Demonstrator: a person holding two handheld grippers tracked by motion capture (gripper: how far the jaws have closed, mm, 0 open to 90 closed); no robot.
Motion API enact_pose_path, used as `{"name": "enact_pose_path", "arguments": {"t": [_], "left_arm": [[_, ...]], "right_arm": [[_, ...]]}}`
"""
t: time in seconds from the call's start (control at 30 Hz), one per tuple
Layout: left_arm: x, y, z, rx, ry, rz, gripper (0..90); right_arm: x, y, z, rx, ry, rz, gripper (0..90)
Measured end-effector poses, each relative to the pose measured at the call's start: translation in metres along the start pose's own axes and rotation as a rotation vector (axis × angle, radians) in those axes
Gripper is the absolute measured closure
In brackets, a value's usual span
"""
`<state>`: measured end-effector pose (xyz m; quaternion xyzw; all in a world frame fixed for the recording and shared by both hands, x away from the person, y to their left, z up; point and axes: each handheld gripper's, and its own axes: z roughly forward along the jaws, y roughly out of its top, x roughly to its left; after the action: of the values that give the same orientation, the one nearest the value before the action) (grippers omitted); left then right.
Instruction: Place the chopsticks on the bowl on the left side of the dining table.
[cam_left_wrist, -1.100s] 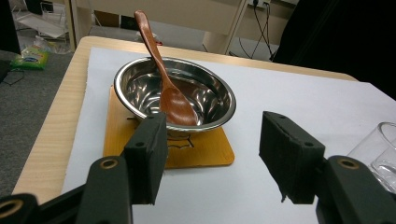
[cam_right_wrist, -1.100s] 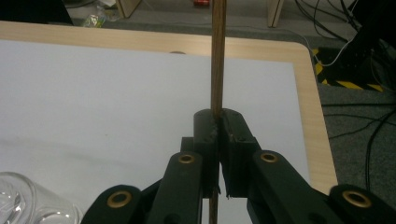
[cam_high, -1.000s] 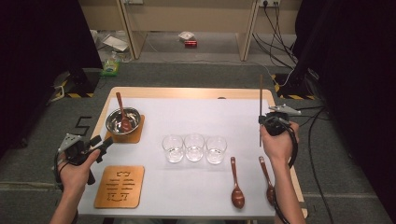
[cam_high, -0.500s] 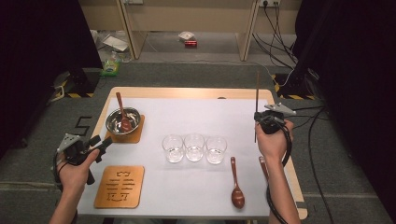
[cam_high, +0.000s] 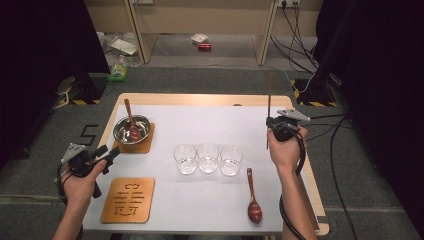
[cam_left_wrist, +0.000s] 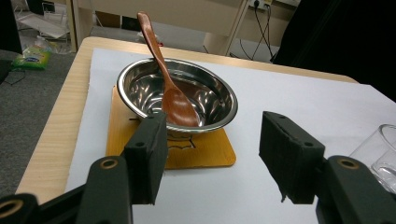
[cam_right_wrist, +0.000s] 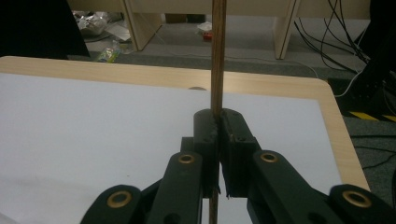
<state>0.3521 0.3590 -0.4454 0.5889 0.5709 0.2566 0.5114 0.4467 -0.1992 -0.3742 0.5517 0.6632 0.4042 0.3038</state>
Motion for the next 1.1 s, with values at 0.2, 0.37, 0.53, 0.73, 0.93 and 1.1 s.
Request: {"name": "enact_pose_path", "arguments": {"t": [0.2,0.37,0.53,0.73,0.93,1.1], "left_arm": [[0.001,0.000,-0.001,-0.001,0.001,-0.003,41.5],[0.001,0.001,-0.001,-0.003,0.003,-0.004,41.5],[0.001,0.000,-0.001,-0.003,0.003,-0.003,41.5],[0.001,0.001,-0.001,-0.004,0.003,-0.004,41.5],[0.002,0.001,-0.002,-0.005,0.005,-0.003,41.5],[0.002,0.001,-0.002,-0.005,0.005,-0.001,41.5]], "right_arm": [[0.006,0.002,0.002,-0.009,0.012,0.001,86.1],[0.011,0.004,0.004,-0.018,0.019,-0.007,86.1],[0.015,0.005,0.005,-0.025,0.030,-0.011,86.1],[0.020,0.006,0.008,-0.036,0.046,-0.016,86.1],[0.026,0.007,0.010,-0.037,0.056,-0.023,86.1],[0.031,0.008,0.011,-0.040,0.068,-0.012,86.1]]}}
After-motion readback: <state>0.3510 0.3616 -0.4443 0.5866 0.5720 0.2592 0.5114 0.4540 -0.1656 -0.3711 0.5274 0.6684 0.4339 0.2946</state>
